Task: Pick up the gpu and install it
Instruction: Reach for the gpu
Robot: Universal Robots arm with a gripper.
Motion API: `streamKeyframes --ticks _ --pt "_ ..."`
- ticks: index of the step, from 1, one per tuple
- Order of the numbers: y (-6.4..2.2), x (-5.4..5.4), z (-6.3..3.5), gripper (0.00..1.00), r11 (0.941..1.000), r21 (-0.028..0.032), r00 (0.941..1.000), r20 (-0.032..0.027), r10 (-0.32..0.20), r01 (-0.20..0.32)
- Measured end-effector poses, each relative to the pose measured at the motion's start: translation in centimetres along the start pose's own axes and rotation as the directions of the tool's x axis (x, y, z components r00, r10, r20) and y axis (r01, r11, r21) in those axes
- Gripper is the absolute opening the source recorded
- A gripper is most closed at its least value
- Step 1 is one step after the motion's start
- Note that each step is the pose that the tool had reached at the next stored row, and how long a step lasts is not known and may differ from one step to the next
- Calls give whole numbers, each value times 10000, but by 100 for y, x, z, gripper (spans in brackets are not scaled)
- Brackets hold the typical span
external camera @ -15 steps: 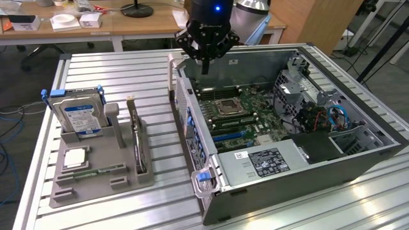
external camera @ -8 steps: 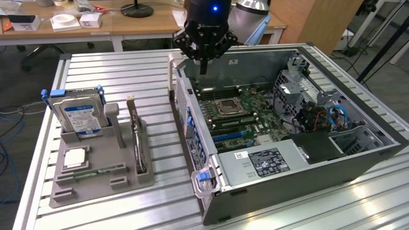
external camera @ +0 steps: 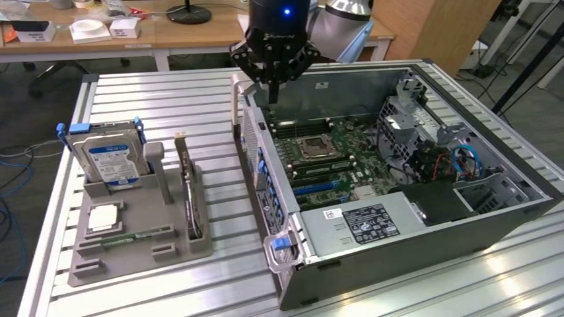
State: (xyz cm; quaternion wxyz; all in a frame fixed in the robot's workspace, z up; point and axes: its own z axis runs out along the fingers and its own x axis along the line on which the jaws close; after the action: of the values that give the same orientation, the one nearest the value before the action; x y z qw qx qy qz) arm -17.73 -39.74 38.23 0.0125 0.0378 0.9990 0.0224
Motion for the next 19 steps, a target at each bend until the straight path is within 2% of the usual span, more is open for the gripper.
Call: streamKeyframes --ticks 19 --pt "-15 196 6 14 10000 1 10000 3 61 -61"
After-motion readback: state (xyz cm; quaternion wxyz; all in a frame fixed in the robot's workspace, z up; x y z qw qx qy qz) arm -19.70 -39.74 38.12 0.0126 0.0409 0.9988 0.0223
